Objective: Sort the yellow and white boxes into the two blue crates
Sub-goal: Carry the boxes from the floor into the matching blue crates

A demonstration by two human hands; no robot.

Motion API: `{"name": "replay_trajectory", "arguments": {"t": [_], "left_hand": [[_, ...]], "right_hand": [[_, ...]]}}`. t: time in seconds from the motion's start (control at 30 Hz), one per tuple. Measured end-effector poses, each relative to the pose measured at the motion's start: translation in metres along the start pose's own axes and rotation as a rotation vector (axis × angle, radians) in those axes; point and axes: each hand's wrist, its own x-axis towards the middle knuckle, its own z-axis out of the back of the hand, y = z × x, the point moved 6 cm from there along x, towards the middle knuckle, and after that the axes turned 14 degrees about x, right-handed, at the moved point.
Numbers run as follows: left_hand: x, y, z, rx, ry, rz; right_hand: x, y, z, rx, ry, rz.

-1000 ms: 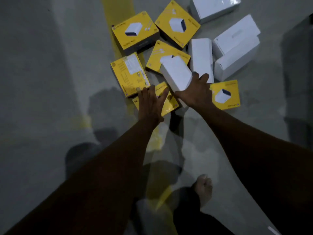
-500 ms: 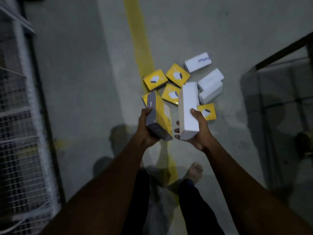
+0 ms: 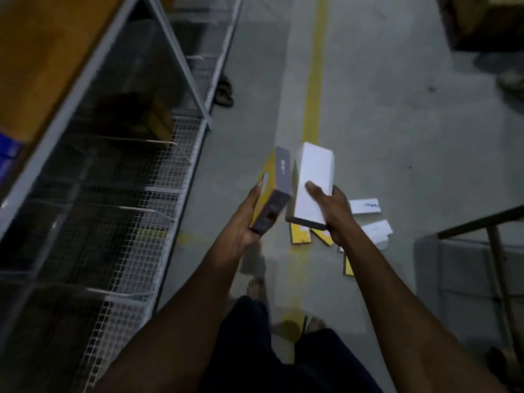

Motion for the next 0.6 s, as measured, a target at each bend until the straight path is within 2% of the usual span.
{"name": "replay_trajectory", "arguments": {"t": [0.07,0.13,0.37,0.47,0.6], "left_hand": [[-0.036,-0.006,0.012,0.055,-0.116,-0.108],[-0.065,-0.019,0.021,0.109,-0.189,-0.183],[-0.156,-0.042,0.054,0.013,-0.495,-0.469],[-0.192,-0.041,0.074,-0.03,-0.624,-0.522],[-0.245,-0.035,0.109,-0.039,-0.777,-0.561]], "right_hand": [[-0.02,0.026,-0.016,-0.247,-0.038,0.128],[-0.036,0.046,-0.031,-0.379,-0.044,0.227],[-0.083,0.063,-0.101,-0.587,0.201,0.384],[-0.108,0.057,-0.138,-0.682,0.302,0.49],[-0.145,0.038,-0.187,-0.685,0.429,0.497]]}}
